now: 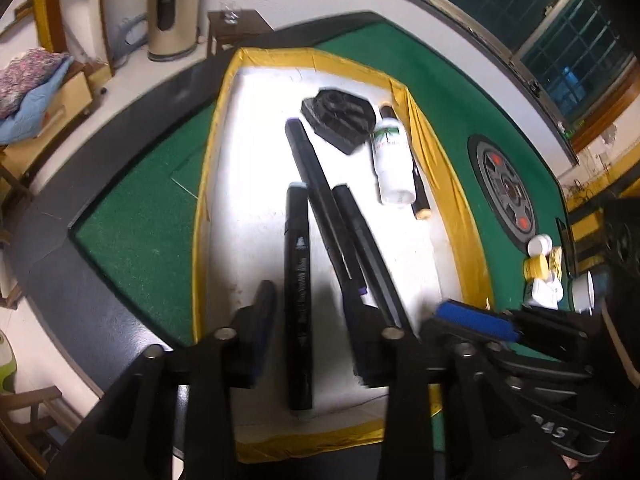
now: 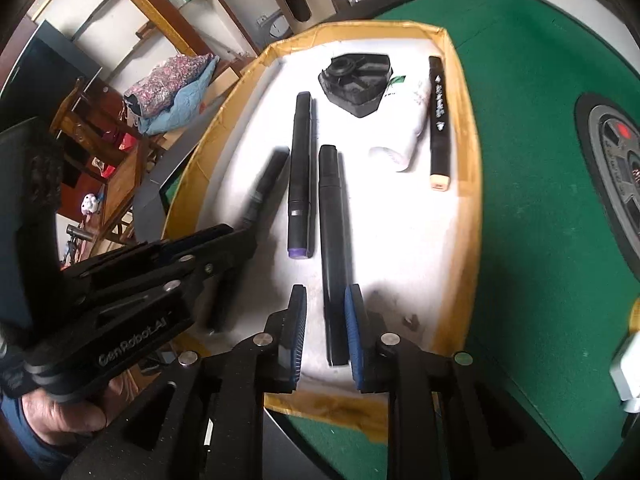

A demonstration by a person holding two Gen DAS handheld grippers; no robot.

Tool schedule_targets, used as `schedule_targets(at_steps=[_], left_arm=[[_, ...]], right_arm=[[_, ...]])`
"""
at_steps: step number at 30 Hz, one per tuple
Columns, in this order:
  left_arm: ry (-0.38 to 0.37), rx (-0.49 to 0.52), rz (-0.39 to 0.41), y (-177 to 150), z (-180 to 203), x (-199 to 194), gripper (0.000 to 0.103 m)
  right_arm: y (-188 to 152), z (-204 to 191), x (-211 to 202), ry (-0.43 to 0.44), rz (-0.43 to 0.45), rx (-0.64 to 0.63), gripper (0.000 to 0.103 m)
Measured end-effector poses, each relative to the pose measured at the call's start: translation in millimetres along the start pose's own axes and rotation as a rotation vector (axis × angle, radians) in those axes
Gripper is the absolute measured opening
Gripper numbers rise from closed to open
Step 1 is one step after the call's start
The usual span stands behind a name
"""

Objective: Organize rigid objects
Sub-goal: 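Open both tools to release the markers into the box, then move the left tool to the white switch plate while the right tool nears the black tape roll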

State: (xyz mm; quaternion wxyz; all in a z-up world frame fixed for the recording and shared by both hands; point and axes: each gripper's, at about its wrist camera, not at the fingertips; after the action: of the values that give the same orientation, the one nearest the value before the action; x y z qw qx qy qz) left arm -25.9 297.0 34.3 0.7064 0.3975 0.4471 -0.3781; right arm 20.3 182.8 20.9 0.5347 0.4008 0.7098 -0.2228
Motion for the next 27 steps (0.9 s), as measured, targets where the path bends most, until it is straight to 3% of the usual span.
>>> schedule_targets(at_steps=[1, 6, 14, 16, 18, 22, 27], left_arm=[[0.002, 0.000, 0.009, 1, 2, -2, 0.044], [0.008, -0.003, 0.069, -2, 15, -17, 0.044], [-0.010, 0.082, 0.103, -16, 64, -30, 0.044], [-0.015, 0.118, 0.097, -21, 80, -28, 0.044], [-0.026, 0.157, 0.084, -26, 97, -24, 0.044], [-0.052, 0.230, 0.047, -38, 128, -13, 0.044], [-0.106, 0.344, -0.029, -56, 170, 2, 0.044]], right_arm=[[-3, 2, -4, 0.011, 0.013, 0.002, 0.018], [-27, 33, -35, 0.067, 0.099, 0.068, 0.018], [-100, 131, -83, 0.079, 0.226, 0.313, 0.018], [-125, 159, -97, 0.042, 0.248, 0.388, 0.021], [-152, 188, -110, -0.046, 0.278, 0.464, 0.037], [-193, 230, -126, -0.203, 0.286, 0.556, 0.054], [-216, 256, -121, -0.250, 0.251, 0.559, 0.057]])
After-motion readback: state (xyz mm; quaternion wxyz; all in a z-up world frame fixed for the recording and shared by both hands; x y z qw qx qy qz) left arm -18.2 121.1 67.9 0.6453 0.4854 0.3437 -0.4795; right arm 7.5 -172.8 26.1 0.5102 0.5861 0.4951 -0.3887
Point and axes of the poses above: each gripper's, at about its wrist camera, not at the fingertips, and x roughly the way its jaws point, z to its right, y to its top, and after that the axes turned 12 degrees about -z, right-handed
